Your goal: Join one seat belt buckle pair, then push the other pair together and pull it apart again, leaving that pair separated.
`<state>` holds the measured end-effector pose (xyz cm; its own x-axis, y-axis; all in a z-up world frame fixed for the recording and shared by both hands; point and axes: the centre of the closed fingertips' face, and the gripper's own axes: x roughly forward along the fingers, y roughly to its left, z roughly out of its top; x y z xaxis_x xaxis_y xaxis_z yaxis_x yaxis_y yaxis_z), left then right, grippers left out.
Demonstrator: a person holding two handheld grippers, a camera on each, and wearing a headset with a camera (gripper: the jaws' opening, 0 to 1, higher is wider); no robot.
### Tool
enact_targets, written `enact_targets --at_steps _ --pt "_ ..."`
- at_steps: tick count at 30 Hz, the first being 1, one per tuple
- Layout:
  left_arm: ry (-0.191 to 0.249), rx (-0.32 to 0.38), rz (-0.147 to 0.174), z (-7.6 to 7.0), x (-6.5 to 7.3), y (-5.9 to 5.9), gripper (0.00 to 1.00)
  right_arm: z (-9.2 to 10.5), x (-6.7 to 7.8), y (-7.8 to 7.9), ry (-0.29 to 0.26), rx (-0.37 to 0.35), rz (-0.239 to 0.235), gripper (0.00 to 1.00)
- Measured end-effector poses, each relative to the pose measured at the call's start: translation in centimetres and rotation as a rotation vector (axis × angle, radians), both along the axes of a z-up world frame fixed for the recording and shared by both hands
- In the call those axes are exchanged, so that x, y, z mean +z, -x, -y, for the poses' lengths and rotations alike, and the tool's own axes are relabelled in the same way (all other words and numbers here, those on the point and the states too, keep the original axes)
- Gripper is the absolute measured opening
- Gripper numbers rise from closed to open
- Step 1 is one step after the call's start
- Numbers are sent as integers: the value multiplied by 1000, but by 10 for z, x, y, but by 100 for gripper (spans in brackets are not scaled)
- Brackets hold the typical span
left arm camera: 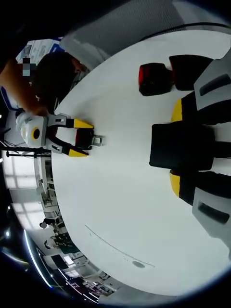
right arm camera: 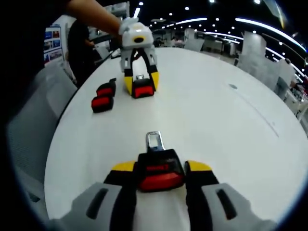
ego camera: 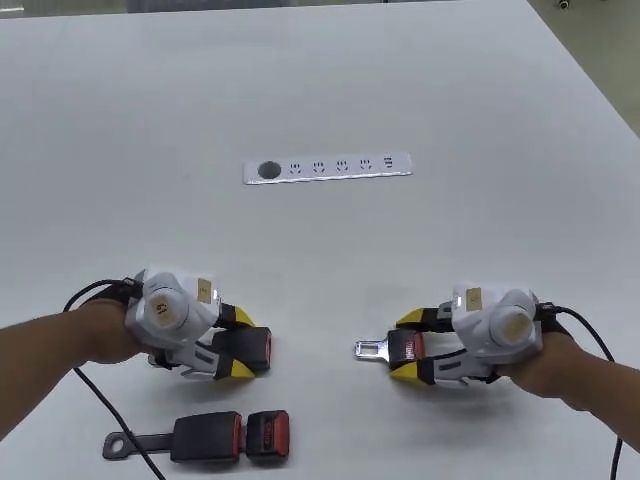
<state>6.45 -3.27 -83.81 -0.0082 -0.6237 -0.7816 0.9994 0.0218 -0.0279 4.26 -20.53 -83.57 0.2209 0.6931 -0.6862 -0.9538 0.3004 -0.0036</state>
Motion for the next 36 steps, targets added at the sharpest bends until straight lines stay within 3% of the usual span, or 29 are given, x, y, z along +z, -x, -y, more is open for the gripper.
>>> enact_targets --at_steps 5,7,9,11,12,18,19,22,24,28,31,34,36 --pt "-31 4 -2 2 0 0 38 1 -2 -3 18 -25 -6 42" --pt "-47 19 -10 3 1 0 38 3 -3 -5 30 -53 -4 52" --pt "-56 59 -24 2 2 -3 45 1 2 -5 -2 -77 -2 56" --pt "-33 98 -6 3 8 -9 57 2 6 -7 -10 -108 0 56" --pt "-20 133 -15 4 12 -11 60 3 9 -8 -15 -127 12 59" --pt "30 278 6 -2 28 -23 66 6 20 -20 -42 -255 46 77" --pt "45 319 17 -4 32 -26 67 7 21 -22 -50 -278 48 78" --pt "28 387 85 -16 38 -34 69 9 32 -26 -79 -367 88 80" --pt "98 476 65 -15 48 -34 72 7 37 -26 -116 -413 95 83" --pt "128 587 99 -31 58 -36 78 6 43 -21 -135 -476 91 86" --pt "154 677 98 -42 67 -32 83 2 52 -19 -155 -511 113 90" --pt "214 753 89 -48 76 -28 88 0 59 -17 -167 -534 126 92" --pt "230 794 99 -53 82 -24 92 -4 65 -14 -189 -549 122 92"
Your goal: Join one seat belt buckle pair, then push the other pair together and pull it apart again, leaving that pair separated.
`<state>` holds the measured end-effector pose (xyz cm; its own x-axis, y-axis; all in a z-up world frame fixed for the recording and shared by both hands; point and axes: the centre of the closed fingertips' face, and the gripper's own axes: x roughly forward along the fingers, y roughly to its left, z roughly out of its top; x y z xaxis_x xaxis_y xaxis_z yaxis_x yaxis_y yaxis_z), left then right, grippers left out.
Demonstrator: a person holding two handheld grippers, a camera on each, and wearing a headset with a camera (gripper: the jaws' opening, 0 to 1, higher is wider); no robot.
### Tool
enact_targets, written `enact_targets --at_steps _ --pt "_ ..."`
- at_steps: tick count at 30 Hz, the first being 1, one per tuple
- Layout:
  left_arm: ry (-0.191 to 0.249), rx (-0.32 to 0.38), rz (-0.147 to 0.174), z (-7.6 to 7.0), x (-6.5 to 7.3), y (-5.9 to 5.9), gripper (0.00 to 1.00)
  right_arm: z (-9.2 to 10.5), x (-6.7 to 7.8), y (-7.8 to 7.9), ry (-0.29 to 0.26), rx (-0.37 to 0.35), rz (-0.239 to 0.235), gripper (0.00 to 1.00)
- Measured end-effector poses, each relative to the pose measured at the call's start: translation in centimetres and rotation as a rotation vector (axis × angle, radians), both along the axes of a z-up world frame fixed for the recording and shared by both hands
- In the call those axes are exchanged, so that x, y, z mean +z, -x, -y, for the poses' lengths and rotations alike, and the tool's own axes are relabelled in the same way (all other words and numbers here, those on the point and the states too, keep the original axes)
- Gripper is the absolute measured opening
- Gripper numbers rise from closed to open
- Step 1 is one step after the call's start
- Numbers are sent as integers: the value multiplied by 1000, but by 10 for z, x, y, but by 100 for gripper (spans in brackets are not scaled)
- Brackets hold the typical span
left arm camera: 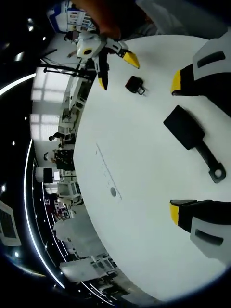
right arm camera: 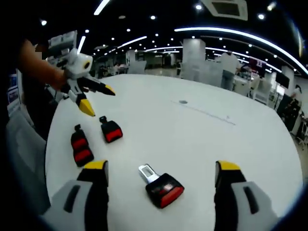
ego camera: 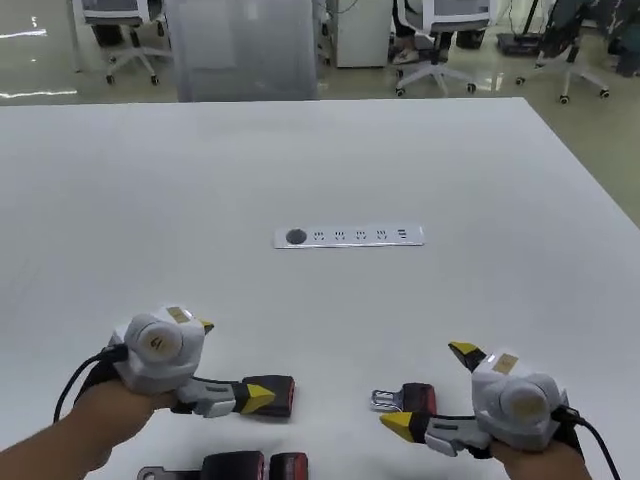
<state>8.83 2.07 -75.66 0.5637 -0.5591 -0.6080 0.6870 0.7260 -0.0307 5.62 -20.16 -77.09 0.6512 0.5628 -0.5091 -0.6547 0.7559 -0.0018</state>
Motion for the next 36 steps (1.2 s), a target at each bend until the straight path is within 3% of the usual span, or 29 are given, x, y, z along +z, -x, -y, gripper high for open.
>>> enact_targets --at_steps 2,5,7,15,17,20,22,24,27,29,35,36 --pt "1 21 6 -5 4 6 94 -1 3 3 5 -5 9 93" --pt "53 71 24 -9 14 13 100 -5 10 10 -5 -17 18 95" --pt "64 78 36 -12 20 21 100 -6 13 15 -4 -26 22 96" --pt "116 76 66 -23 34 54 100 -9 28 37 -10 -26 57 98" --pt "104 40 80 -23 37 67 100 -10 26 44 -1 -8 54 98" --pt "119 26 72 -27 40 82 100 -10 28 54 6 5 56 99" --pt "116 20 84 -32 42 90 100 -10 31 60 5 16 62 100" --pt "122 33 79 -38 43 96 100 -10 34 67 6 32 79 100" --pt "120 47 98 -45 49 105 100 -8 37 74 3 27 84 100" --pt "141 63 116 -50 56 110 100 -6 40 79 -5 22 87 100" --pt "152 86 129 -59 64 126 100 1 44 91 -21 -1 102 100" --pt "186 96 152 -59 71 127 100 2 45 93 -20 -3 105 100"
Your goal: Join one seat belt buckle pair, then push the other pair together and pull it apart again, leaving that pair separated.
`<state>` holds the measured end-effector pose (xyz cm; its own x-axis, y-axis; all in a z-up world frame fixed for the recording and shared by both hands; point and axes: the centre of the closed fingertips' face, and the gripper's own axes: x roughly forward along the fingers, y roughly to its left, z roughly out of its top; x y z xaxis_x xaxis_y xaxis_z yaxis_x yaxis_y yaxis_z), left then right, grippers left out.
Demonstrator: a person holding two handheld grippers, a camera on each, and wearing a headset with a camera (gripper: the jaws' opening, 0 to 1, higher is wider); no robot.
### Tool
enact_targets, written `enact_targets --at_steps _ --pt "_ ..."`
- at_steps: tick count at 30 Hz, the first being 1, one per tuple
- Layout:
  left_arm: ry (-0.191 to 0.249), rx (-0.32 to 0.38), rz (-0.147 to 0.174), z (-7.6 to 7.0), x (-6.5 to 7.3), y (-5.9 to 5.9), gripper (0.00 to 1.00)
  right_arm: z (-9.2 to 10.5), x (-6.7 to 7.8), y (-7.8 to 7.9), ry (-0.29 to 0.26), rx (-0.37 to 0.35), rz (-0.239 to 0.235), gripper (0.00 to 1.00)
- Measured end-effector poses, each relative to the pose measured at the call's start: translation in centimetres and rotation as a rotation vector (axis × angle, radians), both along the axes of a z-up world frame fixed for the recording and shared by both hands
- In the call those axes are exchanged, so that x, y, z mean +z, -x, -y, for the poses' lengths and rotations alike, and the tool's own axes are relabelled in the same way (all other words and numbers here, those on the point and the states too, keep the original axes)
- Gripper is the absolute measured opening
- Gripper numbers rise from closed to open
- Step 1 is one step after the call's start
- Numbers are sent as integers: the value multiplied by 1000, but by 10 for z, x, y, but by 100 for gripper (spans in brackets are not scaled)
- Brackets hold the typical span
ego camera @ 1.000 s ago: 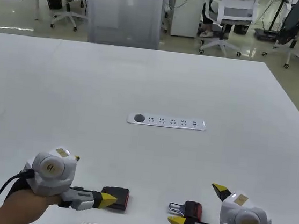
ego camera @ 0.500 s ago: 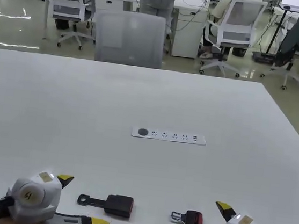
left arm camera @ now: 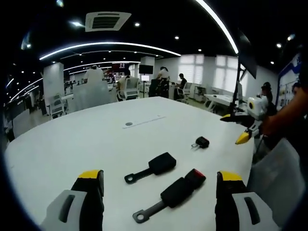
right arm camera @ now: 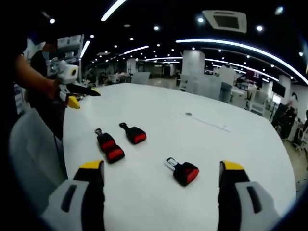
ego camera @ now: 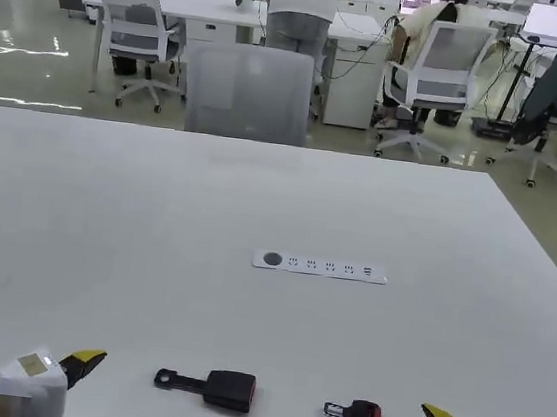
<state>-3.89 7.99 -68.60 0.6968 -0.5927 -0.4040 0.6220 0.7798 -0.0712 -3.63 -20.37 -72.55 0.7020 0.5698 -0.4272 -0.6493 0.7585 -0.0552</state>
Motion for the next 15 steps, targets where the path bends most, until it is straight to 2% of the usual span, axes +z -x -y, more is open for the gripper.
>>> enact_targets --at_steps 1,3,5,6,9,15 --pt "4 4 5 -1 2 2 100 2 1 2 1 -5 3 100" --pt "-16 9 -4 -3 -1 6 100 4 3 7 -10 -11 12 100" --pt "-17 6 -10 -3 -4 10 100 6 3 10 -4 -17 15 100" --pt "-18 6 -13 -3 -5 12 100 8 2 14 -31 -30 -4 100" --pt "-16 9 -15 -3 -5 17 100 12 2 21 -10 -33 7 100" --pt "-22 5 -24 -3 -8 21 100 15 16 30 -33 -51 45 100"
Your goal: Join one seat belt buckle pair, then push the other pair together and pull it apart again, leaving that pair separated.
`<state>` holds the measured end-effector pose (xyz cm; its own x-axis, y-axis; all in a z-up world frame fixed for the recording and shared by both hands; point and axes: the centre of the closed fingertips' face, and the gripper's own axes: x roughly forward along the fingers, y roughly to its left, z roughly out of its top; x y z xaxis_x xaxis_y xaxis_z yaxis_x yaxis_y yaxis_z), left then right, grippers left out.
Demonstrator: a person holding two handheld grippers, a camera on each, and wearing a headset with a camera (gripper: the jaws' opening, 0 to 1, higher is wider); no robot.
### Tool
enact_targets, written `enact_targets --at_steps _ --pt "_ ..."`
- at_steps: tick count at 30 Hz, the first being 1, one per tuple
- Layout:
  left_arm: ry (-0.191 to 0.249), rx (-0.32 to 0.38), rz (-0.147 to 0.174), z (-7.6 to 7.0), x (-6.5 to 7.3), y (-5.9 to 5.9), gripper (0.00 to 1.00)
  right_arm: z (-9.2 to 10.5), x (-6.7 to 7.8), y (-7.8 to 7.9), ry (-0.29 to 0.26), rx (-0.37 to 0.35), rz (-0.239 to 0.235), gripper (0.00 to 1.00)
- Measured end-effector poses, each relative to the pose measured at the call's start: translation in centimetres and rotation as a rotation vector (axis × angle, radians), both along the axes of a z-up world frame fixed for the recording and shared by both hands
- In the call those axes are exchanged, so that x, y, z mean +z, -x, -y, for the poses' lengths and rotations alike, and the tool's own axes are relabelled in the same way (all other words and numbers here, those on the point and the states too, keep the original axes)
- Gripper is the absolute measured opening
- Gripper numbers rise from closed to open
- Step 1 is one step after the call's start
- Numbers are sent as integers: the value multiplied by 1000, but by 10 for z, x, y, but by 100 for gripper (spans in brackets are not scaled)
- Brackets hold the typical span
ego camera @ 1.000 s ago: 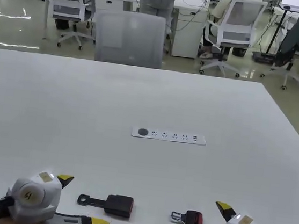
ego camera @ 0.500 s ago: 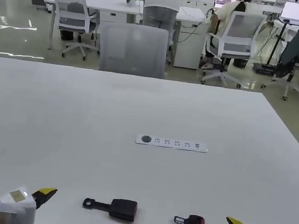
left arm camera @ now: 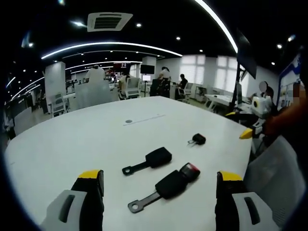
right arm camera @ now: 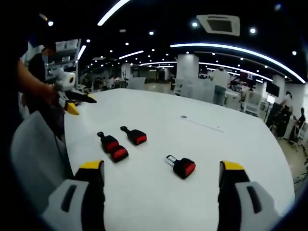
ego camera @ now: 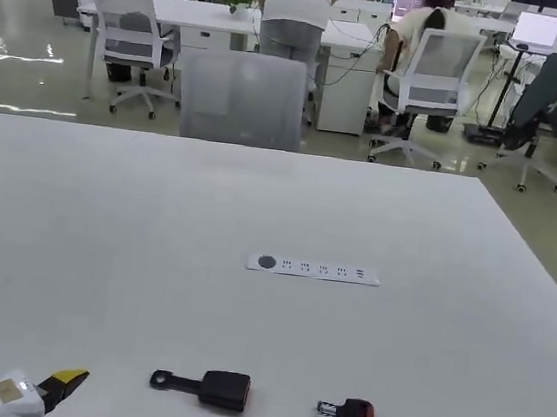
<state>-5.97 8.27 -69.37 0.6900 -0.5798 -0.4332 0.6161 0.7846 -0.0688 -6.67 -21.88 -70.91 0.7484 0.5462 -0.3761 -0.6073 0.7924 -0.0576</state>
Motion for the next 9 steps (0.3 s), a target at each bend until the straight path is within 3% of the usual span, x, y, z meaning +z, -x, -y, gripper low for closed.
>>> enact_targets --at_steps 7,9 --pt "13 0 5 3 5 0 100 -3 8 5 -13 -10 21 100" --pt "38 -2 9 5 8 1 100 -4 8 5 -13 -13 24 100"
